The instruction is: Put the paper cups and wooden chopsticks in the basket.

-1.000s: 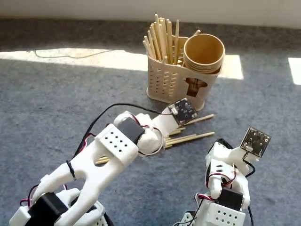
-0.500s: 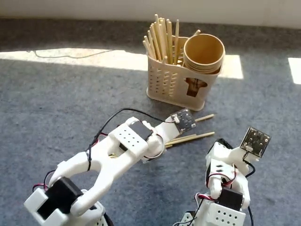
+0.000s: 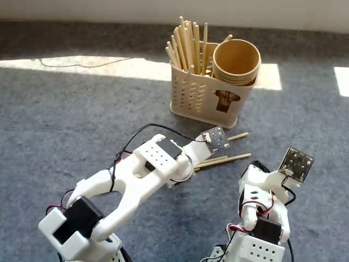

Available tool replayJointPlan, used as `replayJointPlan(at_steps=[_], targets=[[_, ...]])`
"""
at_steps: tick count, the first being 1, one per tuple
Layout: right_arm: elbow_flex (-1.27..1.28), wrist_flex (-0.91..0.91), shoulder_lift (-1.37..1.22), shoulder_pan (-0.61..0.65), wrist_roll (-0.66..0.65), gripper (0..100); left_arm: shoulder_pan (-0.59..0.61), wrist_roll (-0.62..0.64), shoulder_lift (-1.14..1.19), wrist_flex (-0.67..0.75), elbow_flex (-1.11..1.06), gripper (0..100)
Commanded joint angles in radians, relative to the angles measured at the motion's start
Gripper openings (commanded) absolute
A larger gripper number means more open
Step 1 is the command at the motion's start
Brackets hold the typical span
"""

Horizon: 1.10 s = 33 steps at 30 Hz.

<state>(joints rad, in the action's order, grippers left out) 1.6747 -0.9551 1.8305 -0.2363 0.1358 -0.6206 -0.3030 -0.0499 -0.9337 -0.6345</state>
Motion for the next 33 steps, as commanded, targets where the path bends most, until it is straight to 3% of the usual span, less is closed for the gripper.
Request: replayJointPlan(at_steps=[1, 5, 11, 33], targets=[[0.117, 0.004, 0.007, -0.007, 0.005, 0.5, -0.001, -0.008, -0.007, 0.008, 0.047, 3], [0.117, 0.004, 0.007, -0.007, 0.005, 0.5, -0.001, -0.003, -0.008, 0.008, 0.048, 3], [0.117, 0.004, 0.007, -0.007, 0.005, 0.5, -0.001, 0.052, -0.007, -0.023, 0.101, 14], [0.117, 0.004, 0.007, -0.007, 0.005, 0.5, 0.056, 0.011, 0.087, -0.02, 0.119, 13]])
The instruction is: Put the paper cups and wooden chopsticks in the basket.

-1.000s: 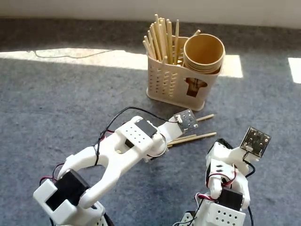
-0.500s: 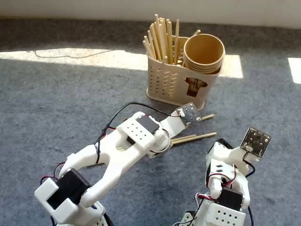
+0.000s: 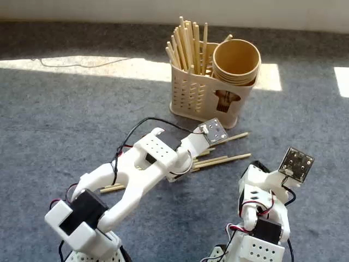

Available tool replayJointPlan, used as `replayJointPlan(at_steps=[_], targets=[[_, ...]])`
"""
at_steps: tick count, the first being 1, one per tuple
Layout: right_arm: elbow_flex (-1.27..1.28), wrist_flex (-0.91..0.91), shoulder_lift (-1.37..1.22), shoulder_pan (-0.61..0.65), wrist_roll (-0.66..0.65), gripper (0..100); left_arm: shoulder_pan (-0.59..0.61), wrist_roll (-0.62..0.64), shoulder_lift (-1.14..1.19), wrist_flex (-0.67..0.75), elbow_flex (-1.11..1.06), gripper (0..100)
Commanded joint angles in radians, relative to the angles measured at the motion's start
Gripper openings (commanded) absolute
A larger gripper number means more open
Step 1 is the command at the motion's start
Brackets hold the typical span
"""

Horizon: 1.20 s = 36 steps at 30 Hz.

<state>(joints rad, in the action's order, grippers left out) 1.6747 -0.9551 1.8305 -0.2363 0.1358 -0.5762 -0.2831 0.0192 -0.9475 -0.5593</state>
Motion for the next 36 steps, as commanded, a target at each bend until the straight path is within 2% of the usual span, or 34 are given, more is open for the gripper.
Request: replayJointPlan(at_steps=[1, 5, 9, 13, 16, 20, 36], targets=[[0.117, 0.004, 0.007, -0.007, 0.005, 0.5, 0.012, -0.009, 0.021, -0.008, 0.048, 13], [0.117, 0.004, 0.007, -0.007, 0.005, 0.5, 0.012, -0.009, 0.019, -0.008, 0.048, 13], [0.117, 0.004, 0.007, -0.007, 0.005, 0.5, 0.01, -0.009, 0.021, -0.008, 0.048, 6], [0.117, 0.004, 0.007, -0.007, 0.005, 0.5, 0.013, -0.008, 0.018, -0.011, 0.048, 4], [0.117, 0.004, 0.007, -0.007, 0.005, 0.5, 0.01, -0.008, -0.004, -0.08, 0.077, 4], [0.117, 0.004, 0.007, -0.007, 0.005, 0.5, 0.008, -0.005, -0.094, -0.16, 0.097, 2], [0.117, 0.004, 0.007, -0.007, 0.005, 0.5, -0.005, -0.006, -0.452, -0.238, 0.059, 1]])
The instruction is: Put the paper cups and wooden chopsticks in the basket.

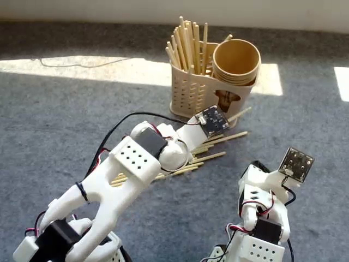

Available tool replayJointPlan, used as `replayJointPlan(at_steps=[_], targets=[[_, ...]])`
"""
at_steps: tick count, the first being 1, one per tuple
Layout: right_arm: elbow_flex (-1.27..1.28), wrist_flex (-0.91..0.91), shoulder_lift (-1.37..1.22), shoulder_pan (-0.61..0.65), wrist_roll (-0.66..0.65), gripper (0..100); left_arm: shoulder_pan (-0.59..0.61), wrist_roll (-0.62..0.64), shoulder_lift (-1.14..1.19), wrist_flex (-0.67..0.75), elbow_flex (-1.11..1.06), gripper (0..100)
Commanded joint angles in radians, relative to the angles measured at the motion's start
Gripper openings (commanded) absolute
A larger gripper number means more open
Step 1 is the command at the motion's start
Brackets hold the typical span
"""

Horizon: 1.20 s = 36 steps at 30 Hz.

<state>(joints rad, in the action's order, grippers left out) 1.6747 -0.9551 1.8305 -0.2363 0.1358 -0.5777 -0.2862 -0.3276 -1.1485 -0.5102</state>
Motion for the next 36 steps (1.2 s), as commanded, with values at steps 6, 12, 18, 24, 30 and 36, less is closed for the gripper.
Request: replayJointPlan(at_steps=[6, 12, 18, 24, 30, 36], targets=[[0.117, 0.004, 0.007, -0.007, 0.005, 0.5, -0.053, -0.003, -0.251, -0.055, 0.01, 1], [0.117, 0.004, 0.007, -0.007, 0.005, 0.5, -0.047, 0.0, -0.38, -0.049, 0.01, 1], [0.117, 0.004, 0.007, -0.007, 0.005, 0.5, -0.044, 0.002, -0.484, 0.025, 0.008, 1], [0.117, 0.004, 0.007, -0.007, 0.005, 0.5, -0.045, 0.009, -0.513, 0.176, 0.008, 1], [0.117, 0.004, 0.007, -0.007, 0.005, 0.5, -0.045, 0.144, -0.51, 0.427, 0.002, 1], [0.117, 0.004, 0.007, -0.007, 0.005, 0.5, -0.048, 0.204, -0.507, 0.727, -0.031, 1]])
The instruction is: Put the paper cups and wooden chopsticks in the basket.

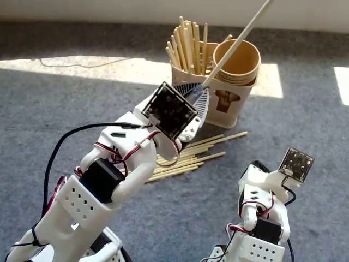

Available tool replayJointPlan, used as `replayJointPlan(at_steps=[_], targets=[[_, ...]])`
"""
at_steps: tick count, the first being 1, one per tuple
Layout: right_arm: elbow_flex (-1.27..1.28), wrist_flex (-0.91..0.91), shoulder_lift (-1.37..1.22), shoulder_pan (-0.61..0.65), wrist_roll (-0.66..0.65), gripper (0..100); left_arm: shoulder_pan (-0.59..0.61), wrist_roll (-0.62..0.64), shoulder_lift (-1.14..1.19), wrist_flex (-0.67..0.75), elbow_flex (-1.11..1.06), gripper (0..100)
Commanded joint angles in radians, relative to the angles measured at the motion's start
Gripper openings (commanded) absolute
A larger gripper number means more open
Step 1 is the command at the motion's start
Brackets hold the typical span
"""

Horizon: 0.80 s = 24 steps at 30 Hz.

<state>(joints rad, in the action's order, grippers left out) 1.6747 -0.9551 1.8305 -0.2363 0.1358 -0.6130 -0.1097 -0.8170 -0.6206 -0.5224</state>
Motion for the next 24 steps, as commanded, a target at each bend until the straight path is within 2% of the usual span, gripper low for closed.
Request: replayJointPlan(at_steps=[1, 6, 10, 12, 15, 24], targets=[[0.117, 0.004, 0.007, -0.007, 0.005, 0.5, -0.013, 0.028, -0.018, 0.261, -0.039, 1], [0.117, 0.004, 0.007, -0.007, 0.005, 0.5, -0.008, 0.029, 0.039, 0.489, -0.133, 1], [0.117, 0.004, 0.007, -0.007, 0.005, 0.5, 0.038, 0.038, 0.159, 0.572, -0.113, 1], [0.117, 0.004, 0.007, -0.007, 0.005, 0.5, 0.062, 0.095, 0.228, 0.606, -0.074, 1], [0.117, 0.004, 0.007, -0.007, 0.005, 0.5, 0.081, 0.144, 0.355, 0.629, 0.015, 1], [0.117, 0.004, 0.007, -0.007, 0.005, 0.5, 0.105, 0.146, 0.677, 0.628, 0.232, 1]])
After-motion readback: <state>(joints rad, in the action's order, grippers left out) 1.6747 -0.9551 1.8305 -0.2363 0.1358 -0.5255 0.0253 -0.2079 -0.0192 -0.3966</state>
